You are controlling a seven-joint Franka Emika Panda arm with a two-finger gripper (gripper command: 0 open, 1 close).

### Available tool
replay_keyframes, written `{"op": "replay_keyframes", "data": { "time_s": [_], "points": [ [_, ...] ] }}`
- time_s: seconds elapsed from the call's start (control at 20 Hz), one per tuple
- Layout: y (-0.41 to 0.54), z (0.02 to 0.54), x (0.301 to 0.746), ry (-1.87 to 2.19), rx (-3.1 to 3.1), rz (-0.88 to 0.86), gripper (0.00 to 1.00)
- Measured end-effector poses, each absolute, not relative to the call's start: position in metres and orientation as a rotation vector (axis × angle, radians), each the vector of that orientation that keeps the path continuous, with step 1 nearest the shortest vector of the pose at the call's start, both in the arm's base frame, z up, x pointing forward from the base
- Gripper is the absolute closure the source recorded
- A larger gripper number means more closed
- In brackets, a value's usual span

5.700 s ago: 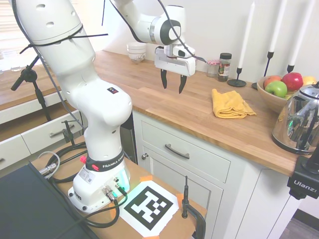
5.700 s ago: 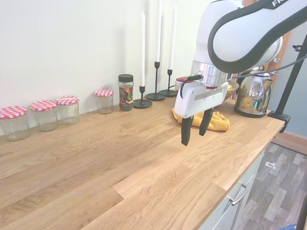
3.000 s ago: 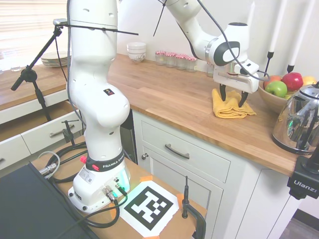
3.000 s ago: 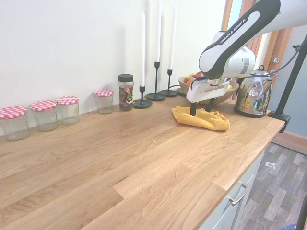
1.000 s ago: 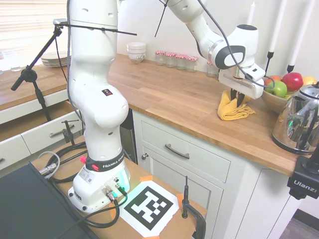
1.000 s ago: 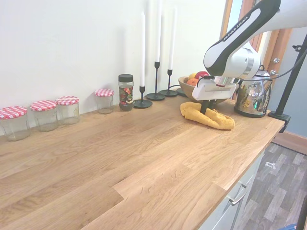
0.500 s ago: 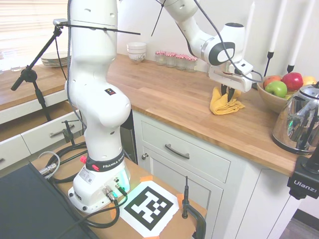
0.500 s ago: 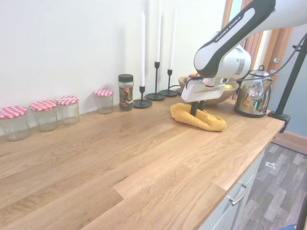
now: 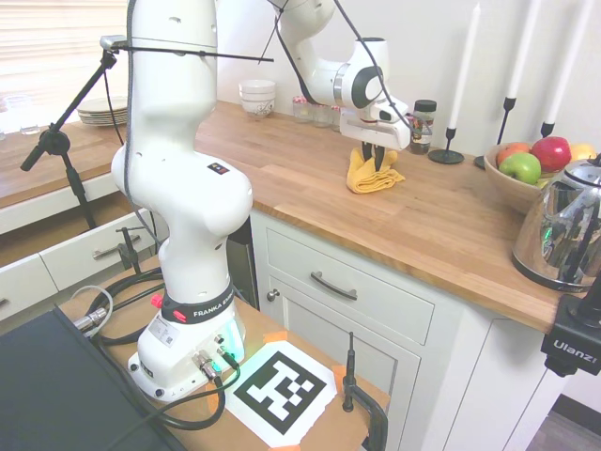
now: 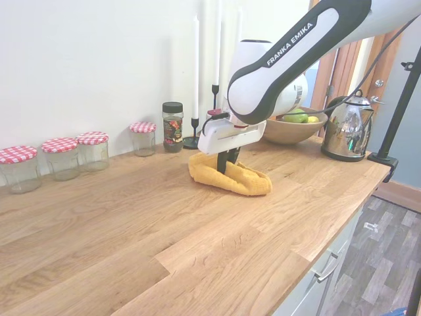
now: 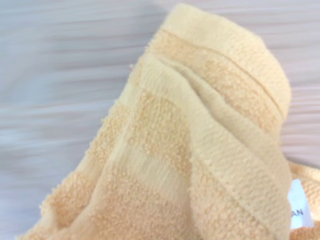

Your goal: Wipe the counter

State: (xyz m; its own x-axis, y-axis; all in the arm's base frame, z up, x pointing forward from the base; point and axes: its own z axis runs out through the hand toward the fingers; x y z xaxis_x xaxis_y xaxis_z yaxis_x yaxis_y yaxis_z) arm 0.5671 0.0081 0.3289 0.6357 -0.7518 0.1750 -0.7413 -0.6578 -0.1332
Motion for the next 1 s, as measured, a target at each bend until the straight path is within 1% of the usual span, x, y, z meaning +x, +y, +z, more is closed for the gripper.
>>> {"op": "replay_keyframes", "data": {
  "time_s": [0.2,0.45,0.8,1.0],
  "points": [
    [0.078,0.327,0.561,1.191,-2.855,-0.369,1.00],
    [0.141,0.326,0.547,1.100,-2.907,-0.413,1.00],
    [0.206,0.324,0.524,0.991,-2.963,-0.440,1.00],
    [0.223,0.324,0.516,0.956,-2.979,-0.437,1.00]
  ]
}}
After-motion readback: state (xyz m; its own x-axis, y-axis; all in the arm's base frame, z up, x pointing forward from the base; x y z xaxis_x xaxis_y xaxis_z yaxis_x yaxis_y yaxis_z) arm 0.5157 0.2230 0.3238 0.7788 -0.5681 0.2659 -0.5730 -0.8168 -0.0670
